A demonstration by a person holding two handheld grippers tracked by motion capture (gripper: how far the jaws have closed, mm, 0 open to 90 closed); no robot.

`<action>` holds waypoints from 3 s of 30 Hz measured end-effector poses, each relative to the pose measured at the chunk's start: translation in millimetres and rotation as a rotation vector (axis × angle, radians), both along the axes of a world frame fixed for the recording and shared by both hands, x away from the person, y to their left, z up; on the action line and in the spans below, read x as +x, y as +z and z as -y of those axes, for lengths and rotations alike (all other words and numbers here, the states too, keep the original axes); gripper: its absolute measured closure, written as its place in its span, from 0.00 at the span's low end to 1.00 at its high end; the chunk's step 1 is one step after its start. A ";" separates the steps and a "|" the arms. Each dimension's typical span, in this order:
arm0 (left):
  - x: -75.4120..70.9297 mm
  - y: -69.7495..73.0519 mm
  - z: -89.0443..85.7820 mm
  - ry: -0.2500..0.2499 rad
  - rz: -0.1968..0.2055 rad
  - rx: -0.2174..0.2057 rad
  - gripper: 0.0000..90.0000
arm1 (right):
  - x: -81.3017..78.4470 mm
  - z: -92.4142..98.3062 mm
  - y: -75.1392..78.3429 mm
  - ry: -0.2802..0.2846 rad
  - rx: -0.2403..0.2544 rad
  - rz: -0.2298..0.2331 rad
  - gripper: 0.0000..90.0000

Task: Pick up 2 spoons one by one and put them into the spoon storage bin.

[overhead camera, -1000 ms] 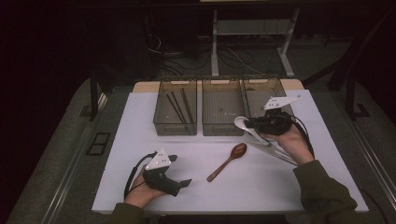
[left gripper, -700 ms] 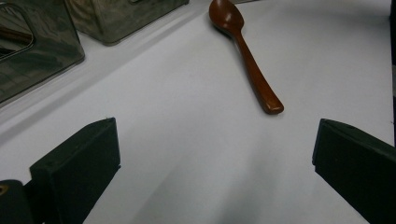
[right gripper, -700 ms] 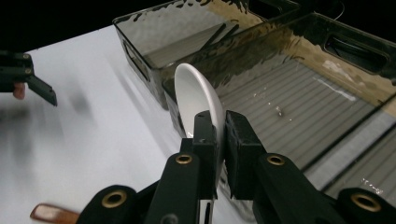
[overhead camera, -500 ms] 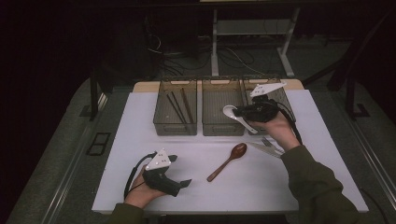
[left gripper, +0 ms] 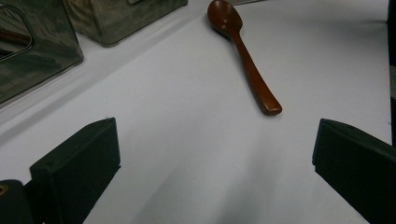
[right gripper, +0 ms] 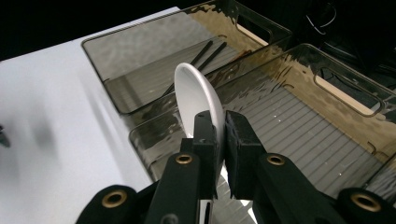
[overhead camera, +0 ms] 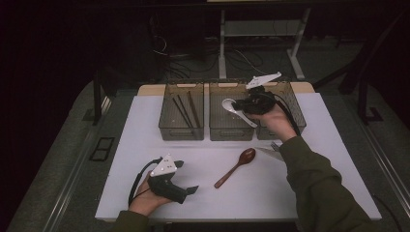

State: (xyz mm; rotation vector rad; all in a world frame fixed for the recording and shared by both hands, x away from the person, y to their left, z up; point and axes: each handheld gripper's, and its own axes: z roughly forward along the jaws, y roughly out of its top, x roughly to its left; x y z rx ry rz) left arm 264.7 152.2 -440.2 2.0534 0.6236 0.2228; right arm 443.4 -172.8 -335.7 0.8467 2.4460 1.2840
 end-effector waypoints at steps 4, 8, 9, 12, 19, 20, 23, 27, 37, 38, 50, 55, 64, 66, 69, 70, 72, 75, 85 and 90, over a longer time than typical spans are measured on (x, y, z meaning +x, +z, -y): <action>-0.2 0.0 0.1 -0.003 -0.002 0.000 0.00 | 7.8 -7.3 -5.1 -0.006 -0.013 -0.001 0.92; 0.1 -0.3 0.1 -0.006 0.003 -0.002 0.00 | 14.5 -13.9 -11.9 -0.011 -0.033 -0.005 0.92; 0.2 -0.3 0.0 -0.007 0.004 0.000 0.00 | 15.9 -14.9 -13.8 -0.011 -0.036 -0.007 0.92; 0.1 0.2 -0.3 -0.008 0.002 0.002 0.00 | 19.0 -17.3 -20.5 -0.018 -0.045 -0.022 0.92; -0.1 -0.1 0.1 -0.008 0.003 -0.002 0.00 | 22.6 -23.5 -34.2 -0.017 -0.092 -0.064 0.92; -0.4 -0.3 0.6 -0.004 0.001 -0.009 0.00 | 22.8 -24.4 -35.6 -0.013 -0.098 -0.065 0.92; -0.2 0.0 0.1 -0.008 0.003 -0.003 0.00 | 22.6 -27.1 -38.5 -0.003 -0.114 -0.077 0.92; -0.4 0.0 0.1 -0.007 0.002 -0.006 0.00 | 22.7 -26.9 -39.1 -0.011 -0.115 -0.083 0.84; -0.4 0.0 -0.1 -0.007 0.005 0.001 0.00 | 12.7 -11.1 -23.6 -0.016 0.007 -0.062 0.61; -0.4 0.2 -0.1 -0.008 0.004 0.002 0.00 | 10.4 -9.0 -22.5 -0.014 0.016 -0.060 0.60; -1.1 0.1 0.7 -0.003 -0.001 0.001 0.00 | -25.5 16.6 -13.5 -0.011 0.033 -0.030 0.77; -0.7 -0.2 0.1 -0.004 0.001 0.001 0.00 | -44.1 29.4 -18.2 0.000 0.030 -0.060 0.86; -1.4 -0.2 1.6 -0.004 -0.005 0.006 0.00 | -64.1 42.9 -39.7 -0.001 0.028 -0.110 0.97; -1.2 -0.2 1.6 -0.004 -0.004 0.006 0.00 | -66.2 43.7 -45.1 0.006 0.020 -0.112 0.99; -1.7 -0.2 1.5 -0.003 -0.003 0.005 0.00 | -67.8 42.1 -54.2 0.005 -0.004 -0.119 0.99; -1.8 0.0 1.3 -0.001 -0.002 0.005 0.00 | -67.5 41.0 -58.2 0.009 -0.009 -0.128 0.99; -1.7 0.4 0.5 -0.002 -0.001 0.007 0.00 | -67.5 37.6 -65.5 0.009 -0.031 -0.142 0.99; -1.5 0.0 0.2 -0.002 0.000 0.008 0.00 | -67.3 32.3 -73.7 0.015 -0.058 -0.158 0.99; -1.7 -0.3 0.8 -0.003 -0.005 0.012 0.00 | -57.2 19.7 -99.5 -0.016 -0.145 -0.189 0.99; -1.5 -0.8 -0.1 -0.003 -0.005 0.009 0.00 | -56.3 17.2 -104.0 -0.012 -0.177 -0.192 0.99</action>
